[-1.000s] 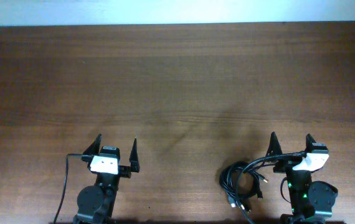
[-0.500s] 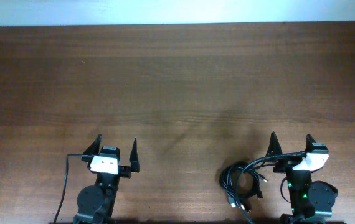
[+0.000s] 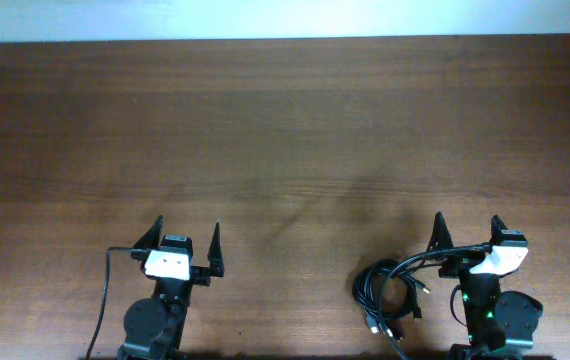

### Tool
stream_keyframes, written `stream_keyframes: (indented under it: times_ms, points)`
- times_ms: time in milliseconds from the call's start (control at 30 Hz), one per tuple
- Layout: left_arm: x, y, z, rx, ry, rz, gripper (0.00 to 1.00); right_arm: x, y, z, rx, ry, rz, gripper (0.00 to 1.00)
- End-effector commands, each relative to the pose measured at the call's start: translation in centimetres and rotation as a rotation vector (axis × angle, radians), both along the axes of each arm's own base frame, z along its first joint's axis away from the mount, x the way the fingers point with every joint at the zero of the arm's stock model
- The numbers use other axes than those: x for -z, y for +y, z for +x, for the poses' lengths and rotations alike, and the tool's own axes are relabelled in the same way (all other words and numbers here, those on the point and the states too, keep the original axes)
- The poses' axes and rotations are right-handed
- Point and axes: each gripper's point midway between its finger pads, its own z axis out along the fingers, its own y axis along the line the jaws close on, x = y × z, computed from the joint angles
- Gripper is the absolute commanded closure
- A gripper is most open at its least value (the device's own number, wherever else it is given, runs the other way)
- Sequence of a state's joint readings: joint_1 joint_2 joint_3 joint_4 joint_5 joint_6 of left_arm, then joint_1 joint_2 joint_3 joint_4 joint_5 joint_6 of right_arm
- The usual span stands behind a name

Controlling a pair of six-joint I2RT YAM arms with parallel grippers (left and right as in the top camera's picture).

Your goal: Untangle cables

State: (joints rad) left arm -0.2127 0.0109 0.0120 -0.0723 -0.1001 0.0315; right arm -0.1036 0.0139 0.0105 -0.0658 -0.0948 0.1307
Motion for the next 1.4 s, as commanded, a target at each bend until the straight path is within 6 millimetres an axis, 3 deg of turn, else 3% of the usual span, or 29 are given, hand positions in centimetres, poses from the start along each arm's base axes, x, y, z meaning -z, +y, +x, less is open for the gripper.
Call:
stream_keyframes:
  times_ms: [0, 867, 1233, 1367]
  points:
    - [0.2, 0.0, 0.0, 0.002, 0.001, 0.015, 0.01, 0.3, 0.0, 0.0, 0.004, 0.005, -0.004, 0.01]
    - [-0.1, 0.1, -0.2, 0.002, 0.022, 0.006, 0.01, 0.3, 0.0, 0.0, 0.004, 0.005, -0.004, 0.01]
    - [-0.5, -1.1, 0.6, 0.051, 0.233, 0.017, 0.01, 0.3, 0.0, 0.0, 0.004, 0.005, -0.004, 0.01]
    - [-0.5, -2.4, 1.8, 0.110, 0.348, 0.023, 0.01, 0.3, 0.0, 0.0, 0.004, 0.005, -0.004, 0.01]
